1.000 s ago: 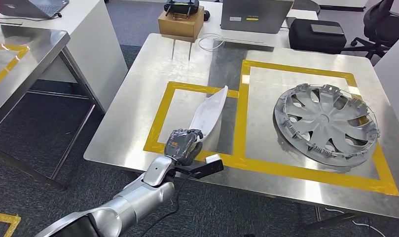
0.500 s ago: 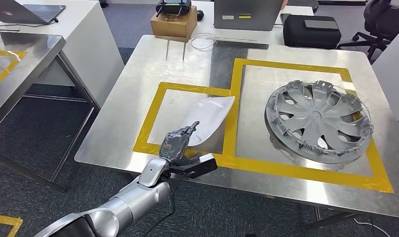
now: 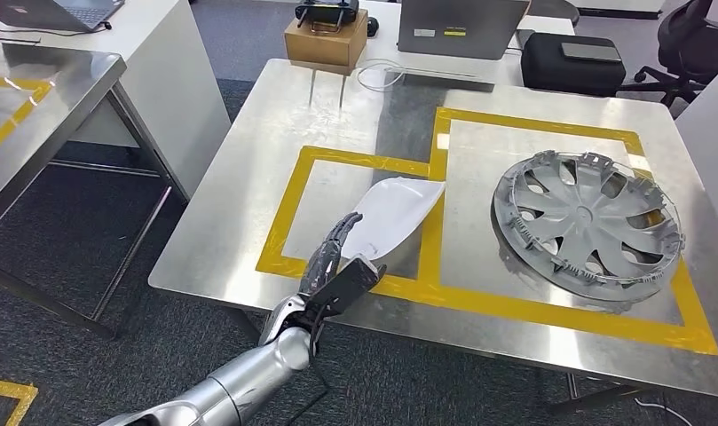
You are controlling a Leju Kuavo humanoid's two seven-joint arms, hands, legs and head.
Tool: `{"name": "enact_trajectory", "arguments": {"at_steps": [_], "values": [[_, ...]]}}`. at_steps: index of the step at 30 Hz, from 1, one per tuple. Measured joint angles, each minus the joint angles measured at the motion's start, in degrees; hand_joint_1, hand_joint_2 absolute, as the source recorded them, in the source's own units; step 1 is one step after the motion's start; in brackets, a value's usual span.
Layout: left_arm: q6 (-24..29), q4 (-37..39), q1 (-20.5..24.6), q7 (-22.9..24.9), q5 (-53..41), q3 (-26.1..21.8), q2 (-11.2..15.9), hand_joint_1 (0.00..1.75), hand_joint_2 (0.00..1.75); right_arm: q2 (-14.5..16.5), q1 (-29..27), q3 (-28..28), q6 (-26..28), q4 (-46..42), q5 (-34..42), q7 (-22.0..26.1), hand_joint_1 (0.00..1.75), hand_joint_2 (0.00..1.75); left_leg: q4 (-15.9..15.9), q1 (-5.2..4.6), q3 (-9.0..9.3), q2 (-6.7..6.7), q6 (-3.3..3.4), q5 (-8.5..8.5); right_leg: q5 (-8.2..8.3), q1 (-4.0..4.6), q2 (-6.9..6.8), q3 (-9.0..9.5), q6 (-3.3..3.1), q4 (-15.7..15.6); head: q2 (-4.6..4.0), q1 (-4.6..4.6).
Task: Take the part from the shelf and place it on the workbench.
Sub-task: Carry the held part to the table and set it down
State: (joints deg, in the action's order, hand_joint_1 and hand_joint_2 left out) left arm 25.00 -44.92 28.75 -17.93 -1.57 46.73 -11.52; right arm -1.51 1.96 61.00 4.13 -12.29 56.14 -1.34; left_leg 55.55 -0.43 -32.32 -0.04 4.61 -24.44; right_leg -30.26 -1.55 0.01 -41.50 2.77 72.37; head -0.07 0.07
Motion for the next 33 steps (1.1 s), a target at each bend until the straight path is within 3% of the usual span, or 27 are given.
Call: {"name": "enact_trajectory", "arguments": {"at_steps": [2,4,7,9,12,14,15,18,20,23,24,25,27,29,30,31,33], "values": [[-4.56,-7.67,-1.69,0.66,9.14,0.28,1.41,0.00,0.00,-0.23,-0.05,0.00,0.07,0.01,0.03,0.26,0.00,0.00,0.66,0.14,-0.11,-0.15,-0.57,-0.47,3.03,-0.46,-0.11,3.56,1.24,-7.56,0.00,0.04],[-9.33,-15.99,-3.04,0.73,17.23,0.87,3.29,0.00,0.00,-0.30,0.03,0.00,0.05,-0.01,-0.05,0.52,0.00,0.00,1.78,-0.02,-0.57,-0.22,-1.35,-1.24,4.90,-0.58,-0.04,6.56,1.24,-13.50,0.00,0.00],[-15.62,-26.74,-4.83,-0.24,24.55,1.65,6.62,0.00,0.00,-0.27,-0.01,0.02,-0.14,0.01,-0.29,0.81,0.00,0.00,2.46,0.05,-0.96,-0.12,-2.00,-1.71,5.13,-0.36,0.19,7.02,0.00,-14.37,0.00,-0.20],[-19.48,-32.20,-6.05,-1.15,28.48,1.83,9.04,0.00,0.00,-0.27,-0.03,0.02,-0.42,0.02,-0.37,0.99,0.00,0.00,3.99,0.42,-1.60,-0.07,-2.59,-2.95,5.26,-0.54,0.29,7.13,-0.62,-14.46,0.00,-0.27],[-23.56,-37.91,-8.24,-2.88,32.33,1.63,12.59,0.00,0.00,-0.21,-0.01,0.05,-0.81,0.04,-0.49,1.22,0.00,0.00,13.29,0.82,-5.58,-0.06,-3.68,-8.39,5.44,-0.54,0.32,7.18,-1.19,-14.47,0.00,-0.43],[-25.13,-40.32,-9.89,-4.25,33.21,1.25,14.44,0.00,0.00,-0.21,-0.03,0.14,-0.90,0.12,-0.70,1.31,0.00,0.00,18.21,0.95,-7.58,-0.06,-3.83,-10.26,5.47,-0.39,0.31,7.09,-1.23,-14.45,0.00,-0.44],[-25.69,-41.31,-10.62,-4.82,33.45,1.02,15.21,0.00,0.00,-0.21,-0.03,0.17,-0.90,0.17,-0.82,1.32,0.00,0.00,17.72,0.97,-7.12,-0.06,-3.68,-9.62,5.48,-0.31,0.31,7.07,-1.22,-14.45,0.00,-0.45],[-26.61,-43.69,-12.10,-5.98,33.45,0.13,16.74,0.00,0.00,-0.04,0.05,0.23,-0.80,0.26,-1.02,1.32,0.00,0.00,6.79,0.73,-0.87,-0.12,-2.44,-4.85,5.68,0.00,0.36,7.16,-1.17,-14.49,0.00,-0.38],[-26.99,-45.14,-13.04,-6.70,33.10,-0.81,17.55,0.00,0.00,0.15,0.21,0.28,-0.61,0.31,-1.18,1.35,0.00,0.00,2.54,0.19,1.36,-0.17,-1.72,-3.57,5.99,-0.07,0.34,7.13,-0.84,-14.60,0.00,-0.33],[-26.91,-46.67,-15.10,-7.40,32.17,-2.56,18.67,0.00,0.00,0.39,0.39,0.52,-0.15,0.38,-1.49,1.40,0.00,0.00,1.57,-0.15,1.39,0.00,-1.08,-2.57,6.45,-0.19,0.28,6.95,0.13,-14.85,0.00,-0.35],[-26.72,-47.03,-15.87,-7.54,31.67,-3.23,18.89,0.00,0.00,0.40,0.45,0.61,0.07,0.40,-1.55,1.40,0.00,0.00,0.99,-0.04,1.42,0.12,-0.75,-1.90,5.75,-0.09,0.22,6.53,0.15,-14.21,0.00,-0.30],[-26.42,-47.30,-16.71,-7.66,30.98,-3.98,19.07,0.00,0.00,0.34,0.51,0.67,0.29,0.43,-1.60,1.41,0.00,0.00,0.43,0.09,1.32,0.24,-0.49,-1.20,4.23,0.02,0.16,5.75,-0.12,-12.42,0.00,-0.24],[-25.69,-47.49,-18.74,-7.84,29.60,-5.50,19.46,0.00,0.00,0.16,0.66,0.71,0.63,0.49,-1.67,1.42,0.00,0.00,0.03,0.09,0.53,0.41,-0.17,-0.17,-0.40,0.12,0.07,3.38,-1.05,-5.70,0.00,-0.13],[-24.67,-47.51,-21.03,-8.02,28.48,-6.87,19.94,0.00,0.00,0.03,0.70,0.74,0.96,0.58,-1.80,1.43,0.00,0.00,0.19,-0.07,-0.68,0.56,-0.22,0.57,-3.17,0.13,0.07,2.12,-1.01,0.39,0.00,-0.10],[-24.17,-47.51,-22.15,-8.12,28.05,-7.54,20.22,0.00,0.00,-0.01,0.70,0.75,1.09,0.66,-1.89,1.42,0.00,0.00,0.36,-0.11,-1.36,0.60,-0.29,0.94,-3.08,0.12,0.06,2.79,-0.56,0.89,0.00,-0.10],[-23.61,-47.51,-23.20,-8.20,27.63,-8.23,20.49,0.00,0.00,-0.07,0.69,0.78,1.21,0.73,-1.98,1.41,0.00,0.00,0.62,-0.10,-2.04,0.62,-0.43,1.26,-2.19,0.09,0.05,4.51,0.02,-0.75,0.00,-0.10],[-22.59,-47.52,-25.10,-8.27,26.86,-9.58,20.97,0.00,0.00,-0.19,0.76,0.84,1.31,0.81,-2.10,1.36,0.00,0.00,1.49,-0.13,-3.40,0.60,-0.87,1.77,-0.44,0.05,0.02,10.08,0.79,-8.44,0.00,-0.08]]}}
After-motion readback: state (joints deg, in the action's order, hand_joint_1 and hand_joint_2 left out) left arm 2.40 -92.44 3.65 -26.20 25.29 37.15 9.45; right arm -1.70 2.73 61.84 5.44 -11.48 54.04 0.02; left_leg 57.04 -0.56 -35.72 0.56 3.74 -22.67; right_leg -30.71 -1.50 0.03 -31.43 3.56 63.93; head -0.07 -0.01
